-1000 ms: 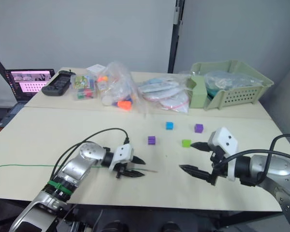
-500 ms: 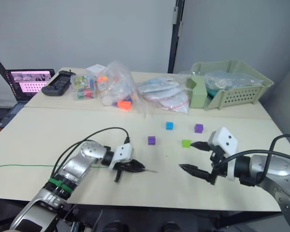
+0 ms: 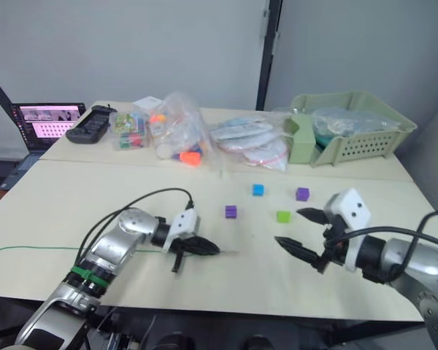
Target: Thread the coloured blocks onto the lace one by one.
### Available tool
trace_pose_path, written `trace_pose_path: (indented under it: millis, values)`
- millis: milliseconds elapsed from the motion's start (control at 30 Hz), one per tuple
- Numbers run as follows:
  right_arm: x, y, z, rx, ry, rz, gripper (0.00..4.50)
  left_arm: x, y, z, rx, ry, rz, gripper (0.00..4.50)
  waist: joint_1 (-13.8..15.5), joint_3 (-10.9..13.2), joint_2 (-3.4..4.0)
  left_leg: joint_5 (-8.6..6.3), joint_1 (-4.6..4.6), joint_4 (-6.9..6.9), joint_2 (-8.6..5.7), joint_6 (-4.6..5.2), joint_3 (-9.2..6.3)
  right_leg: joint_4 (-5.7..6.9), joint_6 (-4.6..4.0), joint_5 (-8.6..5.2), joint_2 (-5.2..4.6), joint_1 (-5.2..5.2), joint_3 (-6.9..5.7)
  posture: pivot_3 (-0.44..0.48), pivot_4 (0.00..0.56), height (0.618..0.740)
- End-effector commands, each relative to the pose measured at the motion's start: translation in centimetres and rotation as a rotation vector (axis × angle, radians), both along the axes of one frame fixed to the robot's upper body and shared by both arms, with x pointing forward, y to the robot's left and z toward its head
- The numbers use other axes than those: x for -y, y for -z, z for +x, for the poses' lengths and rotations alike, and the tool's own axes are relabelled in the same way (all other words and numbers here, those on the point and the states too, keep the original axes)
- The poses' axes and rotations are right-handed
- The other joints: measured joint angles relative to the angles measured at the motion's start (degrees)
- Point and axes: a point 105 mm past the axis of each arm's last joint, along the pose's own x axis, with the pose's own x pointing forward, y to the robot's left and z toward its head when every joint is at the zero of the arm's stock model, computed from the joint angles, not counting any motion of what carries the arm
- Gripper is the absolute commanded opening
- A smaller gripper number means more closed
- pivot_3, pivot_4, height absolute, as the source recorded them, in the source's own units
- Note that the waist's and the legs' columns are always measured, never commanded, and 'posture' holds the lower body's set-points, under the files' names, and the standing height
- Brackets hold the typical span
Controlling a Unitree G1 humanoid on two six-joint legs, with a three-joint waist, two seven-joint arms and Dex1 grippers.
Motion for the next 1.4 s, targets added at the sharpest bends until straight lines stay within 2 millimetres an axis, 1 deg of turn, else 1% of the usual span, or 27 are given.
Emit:
trace_pose_path:
  millis: [33,133,200,300,367,400,467,500,533,600,700,767,867,900,1033,1100,1267,1400]
  values:
    - [1.4,-0.7,-0.3,0.082,0.123,-0.005,4.5,0.4,-2.5,0.1,0.044,0.022,-0.051,0.04,-0.23,-0.01,0.02,0.0,-0.01,0.0,-0.02,0.0,0.01,0.0,0.0,0.0,-0.01,-0.01,0.03,0.0,0.15,0.732]
    - [3.5,0.2,-0.9,0.122,0.318,0.13,4.5,0.6,-3.4,0.1,0.042,0.043,-0.062,0.04,-0.25,-0.02,0.0,0.0,0.02,0.0,0.0,0.0,-0.09,-0.01,0.0,0.0,0.06,0.07,-0.01,0.0,0.15,0.732]
    - [4.4,0.7,-1.4,0.155,0.412,0.177,4.5,0.7,-3.8,0.0,0.036,0.06,-0.064,0.04,-0.28,-0.03,0.03,0.01,0.01,-0.02,0.0,-0.01,-0.13,0.01,0.0,0.0,0.11,0.03,0.05,0.0,0.15,0.732]
    - [5.2,1.6,-2.0,0.207,0.524,0.188,4.5,0.9,-4.1,-0.2,0.01,0.076,-0.065,0.04,-0.5,-0.06,0.14,0.02,0.04,0.0,0.0,-0.03,-0.1,0.02,0.0,0.0,0.13,0.04,0.14,0.0,0.15,0.732]
    - [5.4,1.8,-2.2,0.247,0.56,0.187,4.5,0.9,-4.2,-0.3,-0.002,0.083,-0.065,0.04,-0.65,-0.11,0.24,0.02,0.06,0.0,0.03,-0.03,-0.13,0.03,0.0,0.0,0.19,0.05,0.13,0.0,0.15,0.732]
    - [5.9,2.6,-2.5,0.255,0.629,0.185,4.5,0.9,-4.3,-0.5,-0.01,0.099,-0.063,0.04,-0.7,-0.14,0.29,0.03,0.06,-0.01,0.03,-0.04,-0.12,0.03,0.0,0.0,0.2,0.04,0.15,0.0,0.15,0.732]
    - [7.3,4.8,-3.2,0.22,0.797,0.155,4.5,1.0,-4.4,-0.7,-0.017,0.119,-0.061,0.04,-0.68,-0.16,0.32,0.03,0.08,-0.02,0.06,-0.04,-0.16,0.04,-0.01,-0.01,0.25,0.04,0.15,0.0,0.15,0.732]
    - [7.7,5.4,-3.4,0.212,0.839,0.144,4.5,1.0,-4.4,-0.8,-0.019,0.123,-0.06,0.04,-0.57,-0.16,0.32,0.03,0.07,-0.04,0.08,-0.04,-0.19,0.04,-0.05,-0.03,0.29,0.02,0.16,0.0,0.15,0.732]
    - [8.0,6.2,-3.5,0.173,0.865,0.162,4.5,1.0,-4.5,-0.8,-0.018,0.124,-0.06,0.04,-0.49,-0.15,0.36,0.03,0.05,-0.04,0.09,-0.04,-0.24,0.04,-0.08,-0.04,0.33,0.02,0.15,0.0,0.15,0.732]
    - [8.7,6.8,-3.5,0.138,0.925,0.185,4.5,1.1,-4.6,-0.9,-0.015,0.123,-0.06,0.04,-0.48,-0.15,0.38,0.03,0.04,-0.03,0.09,-0.05,-0.22,0.04,-0.09,-0.04,0.33,0.02,0.21,0.0,0.15,0.732]
    - [8.9,6.6,-3.0,0.158,0.907,0.181,4.5,1.1,-4.6,-0.9,-0.013,0.109,-0.056,0.04,-0.52,-0.15,0.38,0.04,0.05,-0.03,0.09,-0.05,-0.24,0.04,-0.11,-0.03,0.34,0.04,0.2,0.0,0.15,0.732]
    - [9.6,6.7,-2.2,0.148,0.931,0.198,4.5,1.0,-4.5,-1.1,-0.017,0.102,-0.05,0.04,-0.57,-0.15,0.39,0.04,0.06,-0.04,0.09,-0.05,-0.25,0.04,-0.11,-0.03,0.35,0.04,0.21,0.0,0.15,0.732]
    - [10.0,6.9,-1.0,0.138,0.925,0.168,4.5,1.0,-4.6,-1.4,-0.021,0.1,-0.051,0.04,-0.78,-0.17,0.45,0.04,0.06,-0.03,0.08,-0.05,-0.22,0.04,-0.11,-0.03,0.36,0.04,0.26,0.0,0.15,0.732]
    - [10.3,7.0,-0.2,0.136,0.924,0.16,4.5,0.9,-4.6,-1.5,-0.021,0.098,-0.049,0.04,-0.79,-0.17,0.47,0.04,0.07,-0.04,0.09,-0.05,-0.22,0.04,-0.11,-0.03,0.36,0.03,0.26,0.0,0.15,0.732]
    - [12.0,6.9,4.3,0.137,0.91,0.114,4.5,0.7,-4.5,-1.9,-0.021,0.083,-0.037,0.04,-1.52,-0.16,0.51,0.05,0.08,-0.03,0.06,-0.05,-0.14,0.04,-0.12,-0.01,0.37,0.03,0.4,0.0,0.15,0.732]
    - [12.5,7.1,5.8,0.127,0.887,0.078,4.5,0.8,-4.5,-2.0,-0.024,0.077,-0.038,0.04,-1.67,-0.17,0.55,0.05,0.15,-0.04,0.06,-0.05,-0.12,0.04,-0.12,-0.01,0.38,0.08,0.42,0.0,0.15,0.732]
    - [12.9,6.6,8.8,0.12,0.848,0.093,4.5,0.8,-4.5,-2.2,-0.018,0.055,-0.041,0.04,-1.73,-0.18,0.57,0.05,0.05,-0.16,0.04,-0.05,-0.18,0.04,-0.11,-0.03,0.47,-0.04,0.57,0.0,0.15,0.732]
    - [12.6,6.9,11.0,0.104,0.813,0.073,4.5,0.5,-4.4,-2.2,-0.01,0.025,-0.039,0.04,-1.83,-0.17,0.57,0.05,0.09,-0.14,0.0,-0.05,-0.06,0.04,-0.08,-0.02,0.48,-0.04,0.82,0.0,0.15,0.732]
